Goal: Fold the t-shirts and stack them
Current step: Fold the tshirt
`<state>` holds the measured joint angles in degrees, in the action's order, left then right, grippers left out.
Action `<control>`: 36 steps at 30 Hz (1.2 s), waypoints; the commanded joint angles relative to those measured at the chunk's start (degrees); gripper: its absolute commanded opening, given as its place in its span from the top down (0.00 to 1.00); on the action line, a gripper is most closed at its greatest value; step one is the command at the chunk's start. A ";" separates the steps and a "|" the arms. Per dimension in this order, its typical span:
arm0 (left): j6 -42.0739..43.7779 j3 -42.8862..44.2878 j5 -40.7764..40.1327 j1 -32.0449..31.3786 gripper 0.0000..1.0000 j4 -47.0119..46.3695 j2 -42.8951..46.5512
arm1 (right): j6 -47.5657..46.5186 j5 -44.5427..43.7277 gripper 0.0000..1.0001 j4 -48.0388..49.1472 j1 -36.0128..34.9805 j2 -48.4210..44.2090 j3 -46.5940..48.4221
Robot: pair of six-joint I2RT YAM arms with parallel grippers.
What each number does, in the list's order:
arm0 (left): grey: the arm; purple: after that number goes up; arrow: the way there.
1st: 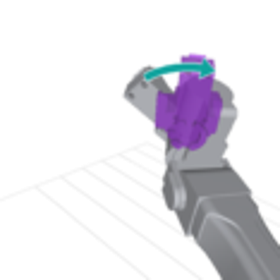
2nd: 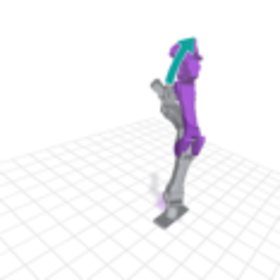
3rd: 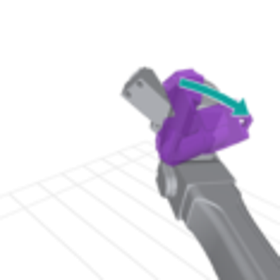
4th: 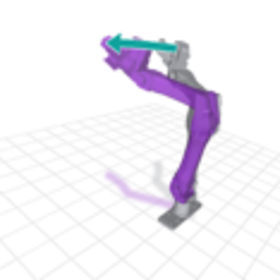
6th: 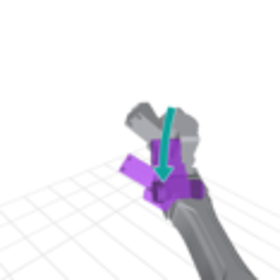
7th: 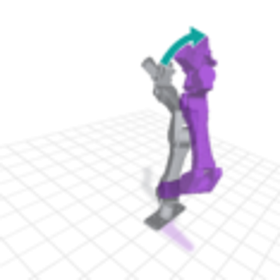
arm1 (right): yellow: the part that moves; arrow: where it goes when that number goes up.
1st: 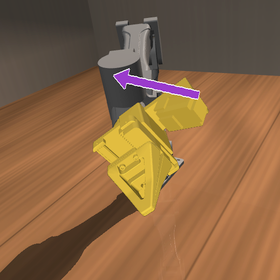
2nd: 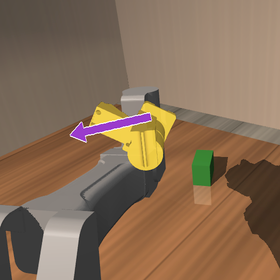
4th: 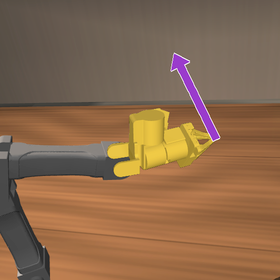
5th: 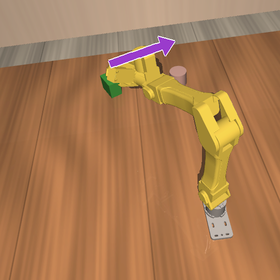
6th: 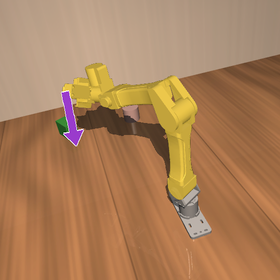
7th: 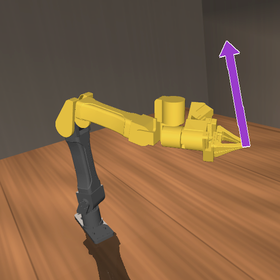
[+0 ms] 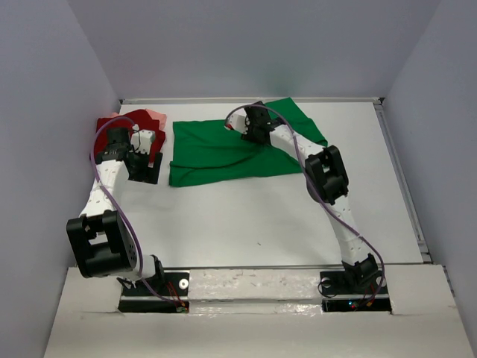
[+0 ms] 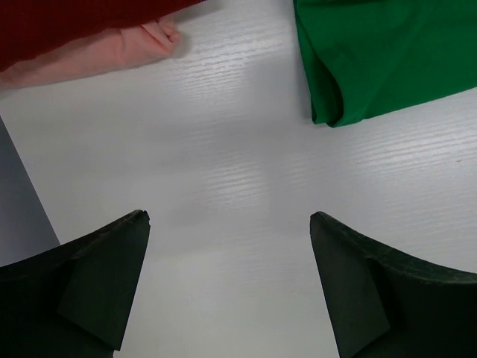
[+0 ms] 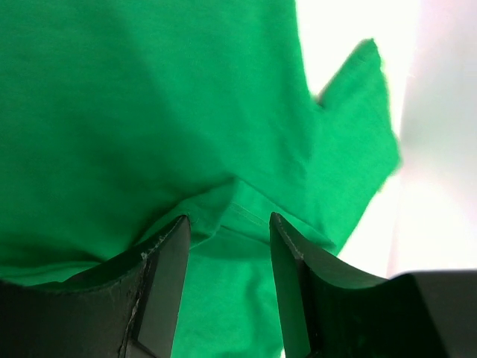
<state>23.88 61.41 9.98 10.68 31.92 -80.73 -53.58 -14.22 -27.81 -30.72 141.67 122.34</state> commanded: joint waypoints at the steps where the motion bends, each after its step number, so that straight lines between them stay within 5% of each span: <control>1: -0.15 0.99 1.88 0.31 0.01 0.68 3.12 | 0.24 -5.53 0.48 5.21 -0.39 -6.57 3.69; 10: 2.57 1.35 6.89 0.13 0.01 3.06 5.14 | -0.82 -16.88 0.48 23.83 -0.39 -18.95 -4.73; 18: 11.09 4.68 13.48 -3.29 0.04 9.20 2.95 | 3.83 -23.49 0.48 24.21 -0.39 -33.71 -22.82; 23: 15.76 9.51 14.10 -10.39 0.05 10.96 -1.79 | 11.91 -17.52 0.48 13.25 0.13 -48.55 -38.91; 29: 19.10 16.81 18.85 -17.53 0.04 9.83 -7.77 | 23.95 -4.27 0.49 -8.35 3.82 -59.30 -44.81; 36: 20.60 22.53 19.21 -23.50 0.08 7.12 -17.70 | 29.94 5.33 0.53 -14.11 11.73 -66.34 -53.08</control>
<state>42.57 82.30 28.34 -10.22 40.62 -95.50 -29.21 -16.19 -36.49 -20.78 77.84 71.83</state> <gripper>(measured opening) 0.930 0.479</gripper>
